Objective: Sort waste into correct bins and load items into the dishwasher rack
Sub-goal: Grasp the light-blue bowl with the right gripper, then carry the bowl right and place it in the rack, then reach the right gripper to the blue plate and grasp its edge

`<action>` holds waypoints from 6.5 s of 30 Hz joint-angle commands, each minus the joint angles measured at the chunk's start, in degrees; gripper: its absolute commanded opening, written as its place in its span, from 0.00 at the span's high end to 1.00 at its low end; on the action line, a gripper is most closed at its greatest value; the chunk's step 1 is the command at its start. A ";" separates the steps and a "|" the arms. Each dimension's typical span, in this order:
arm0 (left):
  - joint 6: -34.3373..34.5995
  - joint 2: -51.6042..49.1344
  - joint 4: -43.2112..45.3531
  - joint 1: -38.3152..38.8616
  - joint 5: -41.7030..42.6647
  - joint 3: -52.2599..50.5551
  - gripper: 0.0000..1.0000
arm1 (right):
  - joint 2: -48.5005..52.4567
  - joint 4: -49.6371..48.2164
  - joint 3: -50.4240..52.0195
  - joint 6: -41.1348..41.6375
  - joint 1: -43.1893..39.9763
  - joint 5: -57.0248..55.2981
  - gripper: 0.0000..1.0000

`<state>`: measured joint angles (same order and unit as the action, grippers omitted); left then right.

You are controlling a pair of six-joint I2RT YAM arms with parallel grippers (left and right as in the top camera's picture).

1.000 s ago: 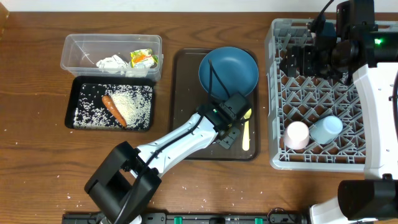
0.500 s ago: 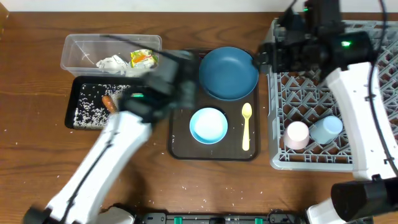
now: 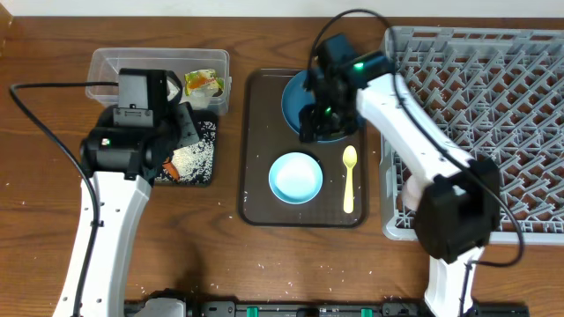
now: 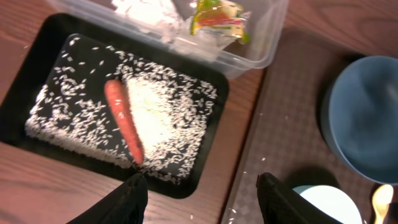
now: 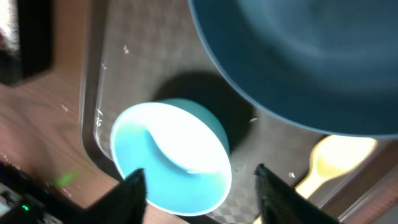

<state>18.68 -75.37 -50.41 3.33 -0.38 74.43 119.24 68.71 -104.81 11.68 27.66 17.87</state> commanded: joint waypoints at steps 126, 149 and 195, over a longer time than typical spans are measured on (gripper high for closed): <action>0.52 -0.39 -0.33 -1.33 -0.31 -0.44 0.02 | 4.85 -24.11 -0.50 2.47 -3.89 -73.48 0.19; 0.52 -0.39 -0.33 -1.33 -0.31 -0.44 0.02 | -0.04 -9.57 -0.07 23.15 -3.69 -28.02 0.46; 0.52 -0.39 -0.33 -1.33 -0.31 -0.44 0.02 | 0.15 -23.67 18.95 19.23 -1.70 -30.95 0.82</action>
<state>19.49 -75.50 -50.61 2.24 -0.38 74.37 119.11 46.19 -86.11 34.17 25.65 -12.80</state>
